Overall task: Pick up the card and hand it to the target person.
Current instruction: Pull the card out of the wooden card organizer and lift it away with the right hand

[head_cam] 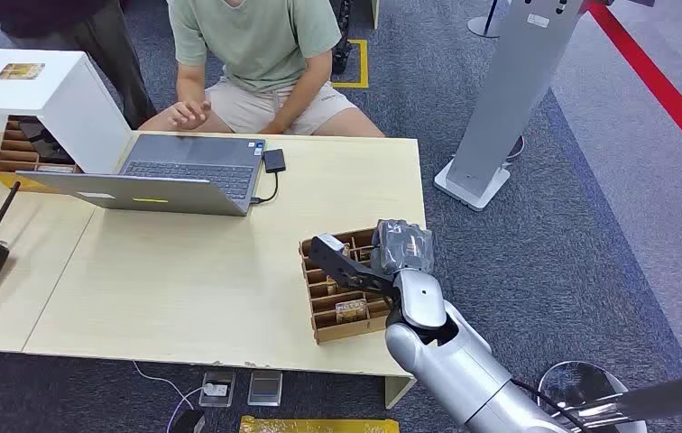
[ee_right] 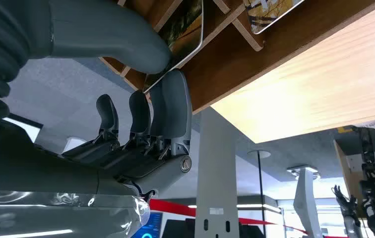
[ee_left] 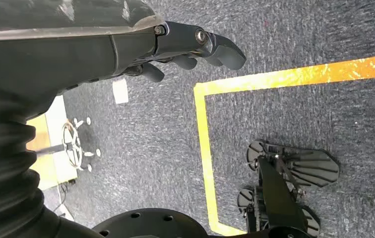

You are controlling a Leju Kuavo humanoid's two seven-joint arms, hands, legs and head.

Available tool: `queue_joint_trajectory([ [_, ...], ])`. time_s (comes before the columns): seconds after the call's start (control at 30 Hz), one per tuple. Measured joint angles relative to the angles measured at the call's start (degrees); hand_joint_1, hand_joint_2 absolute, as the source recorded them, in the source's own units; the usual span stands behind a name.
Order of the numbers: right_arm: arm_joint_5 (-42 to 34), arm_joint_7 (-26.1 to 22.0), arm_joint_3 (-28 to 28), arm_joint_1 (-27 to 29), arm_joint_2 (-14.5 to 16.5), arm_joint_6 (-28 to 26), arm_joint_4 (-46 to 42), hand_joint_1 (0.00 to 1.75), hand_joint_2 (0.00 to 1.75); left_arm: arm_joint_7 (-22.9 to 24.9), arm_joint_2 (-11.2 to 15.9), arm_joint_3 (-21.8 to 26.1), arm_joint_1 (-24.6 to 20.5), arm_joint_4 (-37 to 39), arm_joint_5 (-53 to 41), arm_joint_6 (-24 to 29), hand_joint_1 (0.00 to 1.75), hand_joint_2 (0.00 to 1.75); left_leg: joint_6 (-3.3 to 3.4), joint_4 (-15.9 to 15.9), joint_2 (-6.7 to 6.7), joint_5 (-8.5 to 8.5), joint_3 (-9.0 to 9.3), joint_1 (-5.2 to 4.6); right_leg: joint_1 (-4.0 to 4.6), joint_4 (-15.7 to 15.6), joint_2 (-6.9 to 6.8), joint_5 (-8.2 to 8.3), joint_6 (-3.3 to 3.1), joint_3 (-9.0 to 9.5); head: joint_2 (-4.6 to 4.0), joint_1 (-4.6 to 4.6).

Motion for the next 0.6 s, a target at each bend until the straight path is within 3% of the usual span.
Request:
queue_joint_trajectory([
  [0.6,0.42,0.48,-0.21,1.20,-0.84,0.31,0.39,0.89,1.75,-0.45,0.04,-1.07,0.00,0.00,0.00,-0.32,0.00,1.75,0.00,0.01,0.00,0.00,0.00,0.00,0.00,0.00,0.00,0.00,0.00,0.00,0.00,0.00],
])
